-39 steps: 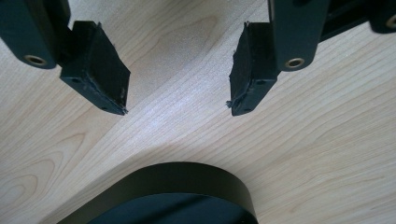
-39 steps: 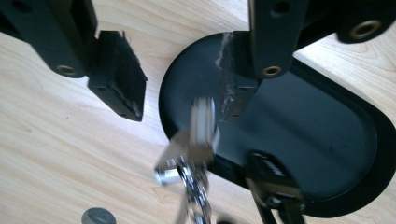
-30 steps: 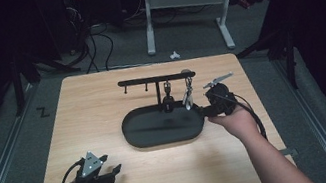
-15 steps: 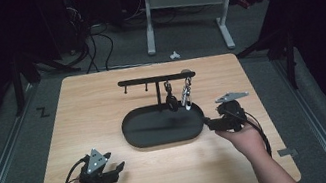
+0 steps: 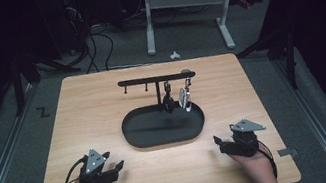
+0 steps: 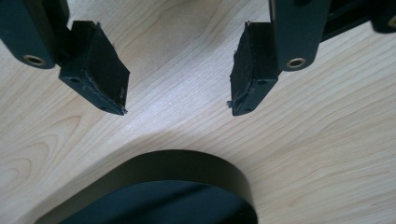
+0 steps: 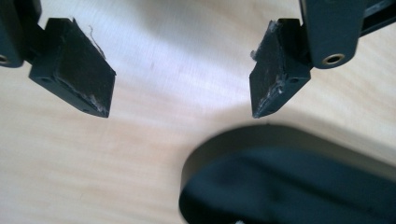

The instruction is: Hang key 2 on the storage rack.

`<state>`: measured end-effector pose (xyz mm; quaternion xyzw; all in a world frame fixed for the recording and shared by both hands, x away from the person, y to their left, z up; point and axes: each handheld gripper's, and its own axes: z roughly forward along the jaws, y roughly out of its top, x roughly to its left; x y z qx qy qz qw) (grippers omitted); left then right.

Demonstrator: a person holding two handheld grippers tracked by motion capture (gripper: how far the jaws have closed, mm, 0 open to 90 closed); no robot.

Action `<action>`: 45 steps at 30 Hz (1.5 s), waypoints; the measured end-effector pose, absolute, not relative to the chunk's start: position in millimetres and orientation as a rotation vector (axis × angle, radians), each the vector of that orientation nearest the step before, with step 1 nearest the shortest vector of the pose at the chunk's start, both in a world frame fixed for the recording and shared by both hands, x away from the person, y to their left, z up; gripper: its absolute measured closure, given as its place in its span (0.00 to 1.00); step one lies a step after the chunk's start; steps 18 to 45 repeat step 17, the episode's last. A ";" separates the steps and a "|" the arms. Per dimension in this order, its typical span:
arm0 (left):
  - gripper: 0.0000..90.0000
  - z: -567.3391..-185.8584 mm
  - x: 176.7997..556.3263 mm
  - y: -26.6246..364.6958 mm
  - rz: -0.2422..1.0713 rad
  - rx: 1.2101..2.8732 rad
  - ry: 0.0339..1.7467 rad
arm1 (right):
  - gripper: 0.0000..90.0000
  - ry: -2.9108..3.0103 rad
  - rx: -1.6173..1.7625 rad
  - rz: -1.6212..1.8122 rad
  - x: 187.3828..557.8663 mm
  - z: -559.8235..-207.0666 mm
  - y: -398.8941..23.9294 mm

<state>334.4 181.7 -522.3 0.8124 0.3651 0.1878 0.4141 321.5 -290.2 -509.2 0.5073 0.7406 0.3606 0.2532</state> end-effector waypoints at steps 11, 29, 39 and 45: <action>0.41 -513.3 323.1 182.7 0.518 2.023 0.928 | 0.16 1.994 1.389 0.927 319.3 -515.7 -287.8; 0.40 -514.2 321.6 184.5 0.506 2.030 0.905 | 0.16 1.938 1.424 0.934 316.9 -511.4 -292.5; 0.40 -514.2 321.6 184.5 0.506 2.030 0.905 | 0.16 1.938 1.424 0.934 316.9 -511.4 -292.5; 0.40 -514.2 321.6 184.5 0.506 2.030 0.905 | 0.16 1.938 1.424 0.934 316.9 -511.4 -292.5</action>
